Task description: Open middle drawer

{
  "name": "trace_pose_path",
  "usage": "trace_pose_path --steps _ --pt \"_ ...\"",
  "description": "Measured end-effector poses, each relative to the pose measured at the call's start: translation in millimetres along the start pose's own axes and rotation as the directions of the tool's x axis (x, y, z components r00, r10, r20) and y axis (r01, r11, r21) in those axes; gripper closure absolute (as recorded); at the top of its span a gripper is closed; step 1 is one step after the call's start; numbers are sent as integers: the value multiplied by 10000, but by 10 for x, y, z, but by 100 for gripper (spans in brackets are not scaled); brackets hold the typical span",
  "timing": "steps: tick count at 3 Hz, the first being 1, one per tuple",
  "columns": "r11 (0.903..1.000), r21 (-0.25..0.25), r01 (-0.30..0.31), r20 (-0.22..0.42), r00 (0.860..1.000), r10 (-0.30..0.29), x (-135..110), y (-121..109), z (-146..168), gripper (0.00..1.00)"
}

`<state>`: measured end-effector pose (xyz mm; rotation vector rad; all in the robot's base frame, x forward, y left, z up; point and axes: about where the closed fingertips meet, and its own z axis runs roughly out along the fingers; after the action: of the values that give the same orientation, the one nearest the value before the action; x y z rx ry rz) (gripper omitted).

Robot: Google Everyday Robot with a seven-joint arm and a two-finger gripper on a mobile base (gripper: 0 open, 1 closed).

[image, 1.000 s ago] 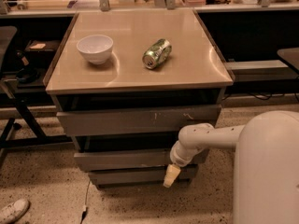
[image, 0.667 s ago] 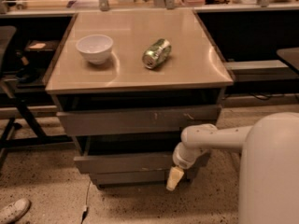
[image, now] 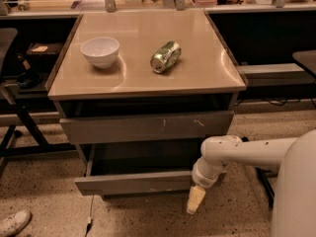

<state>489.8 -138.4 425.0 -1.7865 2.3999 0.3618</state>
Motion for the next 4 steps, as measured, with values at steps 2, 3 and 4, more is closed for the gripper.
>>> trace_pose_path --steps 2,3,4 --pt "9966 -826 -8 -504 9987 -33 455 529 -224 0" --pt "9965 -841 -9 -517 9987 -35 464 538 -227 0" --pt "9973 -692 256 -353 9990 -281 375 422 -252 0"
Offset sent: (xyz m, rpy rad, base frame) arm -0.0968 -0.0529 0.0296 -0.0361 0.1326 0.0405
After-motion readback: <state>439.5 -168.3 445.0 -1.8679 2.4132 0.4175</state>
